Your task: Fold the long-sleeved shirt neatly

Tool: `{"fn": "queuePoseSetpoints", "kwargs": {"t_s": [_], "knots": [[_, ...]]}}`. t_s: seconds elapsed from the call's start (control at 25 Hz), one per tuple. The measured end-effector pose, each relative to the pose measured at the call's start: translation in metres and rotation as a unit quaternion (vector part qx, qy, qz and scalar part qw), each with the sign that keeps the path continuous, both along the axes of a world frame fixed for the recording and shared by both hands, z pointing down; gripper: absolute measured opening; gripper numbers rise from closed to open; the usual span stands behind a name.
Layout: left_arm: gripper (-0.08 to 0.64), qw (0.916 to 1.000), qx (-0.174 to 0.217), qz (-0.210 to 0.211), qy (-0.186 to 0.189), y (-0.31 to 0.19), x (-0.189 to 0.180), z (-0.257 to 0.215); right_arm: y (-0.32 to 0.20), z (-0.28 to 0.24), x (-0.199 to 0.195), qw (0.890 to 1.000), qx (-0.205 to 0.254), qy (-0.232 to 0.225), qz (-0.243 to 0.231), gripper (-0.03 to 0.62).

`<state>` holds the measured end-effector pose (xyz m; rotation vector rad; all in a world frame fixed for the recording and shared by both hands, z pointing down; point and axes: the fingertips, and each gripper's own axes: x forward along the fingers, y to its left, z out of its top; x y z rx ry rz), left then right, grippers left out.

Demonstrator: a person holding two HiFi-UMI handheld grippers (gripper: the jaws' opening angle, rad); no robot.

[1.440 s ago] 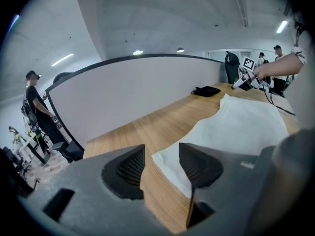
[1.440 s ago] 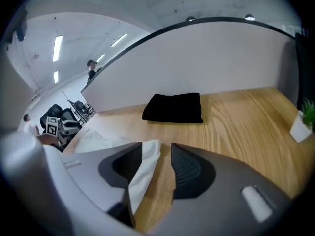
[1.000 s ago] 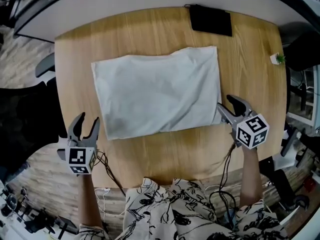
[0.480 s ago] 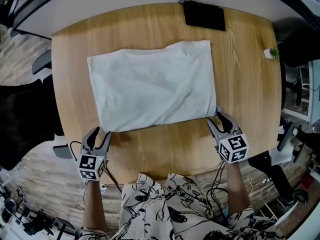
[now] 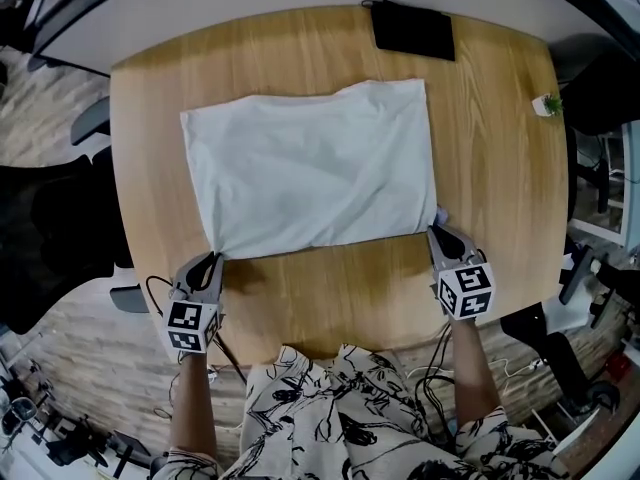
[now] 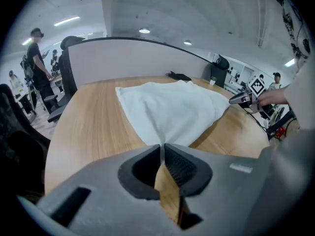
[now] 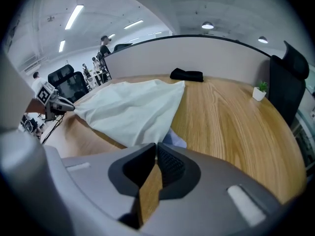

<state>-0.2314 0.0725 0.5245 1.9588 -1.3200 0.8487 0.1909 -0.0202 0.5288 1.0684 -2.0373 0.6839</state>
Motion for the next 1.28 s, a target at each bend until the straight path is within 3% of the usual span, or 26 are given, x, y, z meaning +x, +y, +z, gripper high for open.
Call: {"fn": "queuePoseSetpoints", "kwargs": {"t_s": [0.16, 0.44, 0.52, 0.6, 0.64, 0.72, 0.8, 0.88, 1.0, 1.2, 1.28], "knots": [[0.032, 0.9995, 0.004, -0.031, -0.010, 0.005, -0.013, -0.008, -0.003, -0.012, 0.019, 1.000, 0.007, -0.002, 0.016, 0.023], [0.053, 0.9989, 0.003, -0.033, -0.032, 0.007, -0.011, 0.006, -0.003, 0.007, 0.019, 1.000, -0.014, -0.010, 0.006, 0.026], [0.172, 0.9987, 0.020, -0.036, -0.031, 0.007, -0.011, -0.004, -0.004, -0.001, 0.013, 1.000, -0.001, -0.024, -0.002, 0.077], [0.184, 0.9971, 0.049, -0.051, -0.027, 0.008, -0.014, -0.025, -0.009, -0.023, 0.011, 0.998, 0.034, -0.054, 0.001, 0.165], [0.184, 0.9954, 0.069, -0.061, -0.029, 0.010, -0.016, -0.039, -0.012, -0.040, 0.010, 0.996, 0.060, -0.073, 0.005, 0.169], [0.154, 0.9892, 0.120, -0.076, -0.038, 0.014, -0.020, -0.072, -0.014, -0.080, 0.005, 0.987, 0.115, -0.112, 0.005, 0.140], [0.075, 0.9791, 0.176, -0.091, -0.046, 0.019, -0.023, -0.109, -0.013, -0.121, -0.003, 0.975, 0.169, -0.141, -0.002, 0.058], [0.006, 0.9680, 0.222, -0.111, -0.039, 0.027, -0.024, -0.141, -0.007, -0.160, -0.008, 0.963, 0.213, -0.163, -0.003, 0.019], [0.005, 0.9544, 0.273, -0.121, -0.011, 0.049, -0.021, -0.180, 0.017, -0.207, -0.012, 0.947, 0.264, -0.184, 0.000, 0.011], [0.005, 0.9367, 0.335, -0.095, -0.034, 0.100, -0.011, -0.249, 0.078, -0.267, -0.009, 0.924, 0.335, -0.185, 0.008, 0.011], [0.005, 0.9275, 0.359, -0.102, -0.023, 0.125, -0.009, -0.276, 0.105, -0.288, -0.008, 0.914, 0.357, -0.193, 0.009, 0.011]]}}
